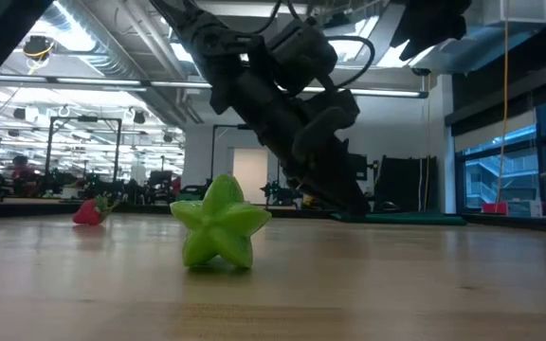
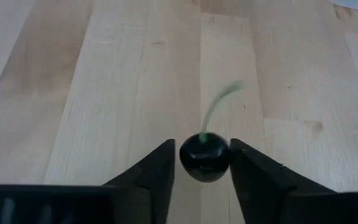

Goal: Pick and placing Produce into tupperware
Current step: Put the black cherry into the transparent bin

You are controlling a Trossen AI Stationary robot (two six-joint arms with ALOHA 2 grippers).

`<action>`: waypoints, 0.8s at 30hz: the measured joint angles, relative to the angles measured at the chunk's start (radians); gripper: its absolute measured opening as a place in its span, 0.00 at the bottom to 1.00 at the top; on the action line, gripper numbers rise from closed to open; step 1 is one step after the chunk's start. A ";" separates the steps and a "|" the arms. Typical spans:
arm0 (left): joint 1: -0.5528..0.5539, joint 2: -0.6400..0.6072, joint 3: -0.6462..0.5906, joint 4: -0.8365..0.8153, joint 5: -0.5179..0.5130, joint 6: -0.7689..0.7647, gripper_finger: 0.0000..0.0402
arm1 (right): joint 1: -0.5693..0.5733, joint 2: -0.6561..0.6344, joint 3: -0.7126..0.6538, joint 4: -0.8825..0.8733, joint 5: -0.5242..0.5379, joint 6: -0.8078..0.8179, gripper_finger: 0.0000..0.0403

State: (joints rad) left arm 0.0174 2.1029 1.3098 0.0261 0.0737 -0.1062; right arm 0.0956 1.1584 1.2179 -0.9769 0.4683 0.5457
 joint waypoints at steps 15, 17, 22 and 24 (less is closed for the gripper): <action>0.003 -0.089 -0.001 -0.100 0.001 -0.044 0.43 | 0.000 0.000 0.000 -0.043 -0.001 0.000 0.58; 0.008 -0.142 0.000 -0.201 0.001 -0.042 0.42 | 0.000 0.000 0.000 -0.044 -0.002 0.000 0.58; 0.025 -0.307 0.000 -0.488 -0.049 -0.020 0.43 | 0.000 0.000 -0.001 -0.041 -0.020 -0.003 0.58; 0.028 -0.374 0.000 -0.605 -0.093 -0.018 0.44 | 0.000 0.004 -0.001 -0.026 -0.019 -0.006 0.58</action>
State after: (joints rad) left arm 0.0456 1.7285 1.3094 -0.5787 -0.0191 -0.1245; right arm 0.0959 1.1628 1.2171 -1.0030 0.4492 0.5401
